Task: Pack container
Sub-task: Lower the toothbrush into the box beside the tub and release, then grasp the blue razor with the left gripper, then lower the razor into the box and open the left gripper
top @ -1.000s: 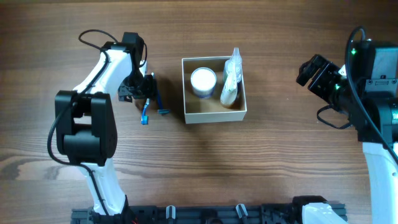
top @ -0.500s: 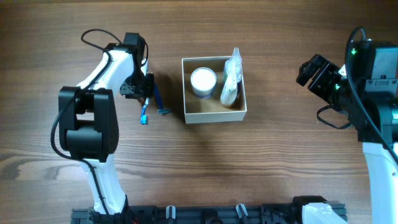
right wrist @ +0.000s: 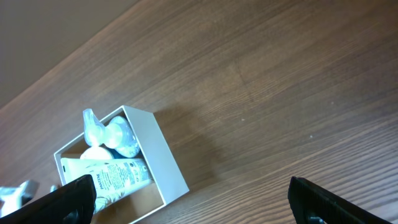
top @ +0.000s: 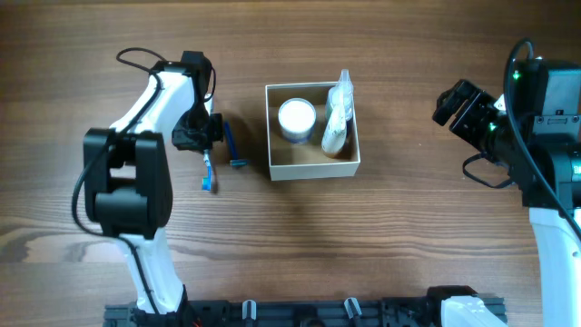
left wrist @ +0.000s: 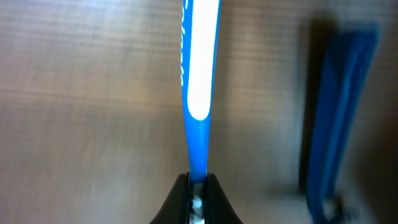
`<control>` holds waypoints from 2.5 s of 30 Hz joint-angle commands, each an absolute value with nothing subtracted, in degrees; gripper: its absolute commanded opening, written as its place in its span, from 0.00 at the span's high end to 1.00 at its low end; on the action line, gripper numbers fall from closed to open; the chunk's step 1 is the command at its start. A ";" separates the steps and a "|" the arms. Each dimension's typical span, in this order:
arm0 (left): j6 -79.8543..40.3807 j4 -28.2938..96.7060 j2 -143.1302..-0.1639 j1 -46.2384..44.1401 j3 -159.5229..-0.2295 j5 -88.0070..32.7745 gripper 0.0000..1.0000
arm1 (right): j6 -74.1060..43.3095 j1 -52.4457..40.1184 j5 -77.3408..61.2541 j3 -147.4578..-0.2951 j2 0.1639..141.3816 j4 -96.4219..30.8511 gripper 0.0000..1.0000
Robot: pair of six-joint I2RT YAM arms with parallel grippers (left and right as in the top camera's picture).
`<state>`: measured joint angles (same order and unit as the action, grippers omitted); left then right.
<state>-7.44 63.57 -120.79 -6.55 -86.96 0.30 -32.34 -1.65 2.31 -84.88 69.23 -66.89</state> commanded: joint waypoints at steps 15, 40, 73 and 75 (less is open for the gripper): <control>-26.24 51.46 -105.19 -30.04 -89.03 2.70 0.95 | -33.04 -1.41 1.58 -85.06 69.56 -66.87 0.00; -26.17 56.66 -102.67 -14.28 -79.75 0.71 0.29 | -33.04 -1.41 1.58 -85.06 69.56 -66.74 0.00; -27.92 51.75 -105.84 -31.55 -86.26 5.89 0.96 | -33.04 -1.41 1.58 -85.06 69.56 -66.74 0.00; -27.83 51.13 -105.73 -29.80 -86.28 5.89 0.83 | -33.06 -1.41 1.58 -85.06 69.56 -66.74 0.00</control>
<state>-27.07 51.94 -106.21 -32.08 -86.08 4.51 -32.34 -1.65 2.31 -84.88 69.34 -66.87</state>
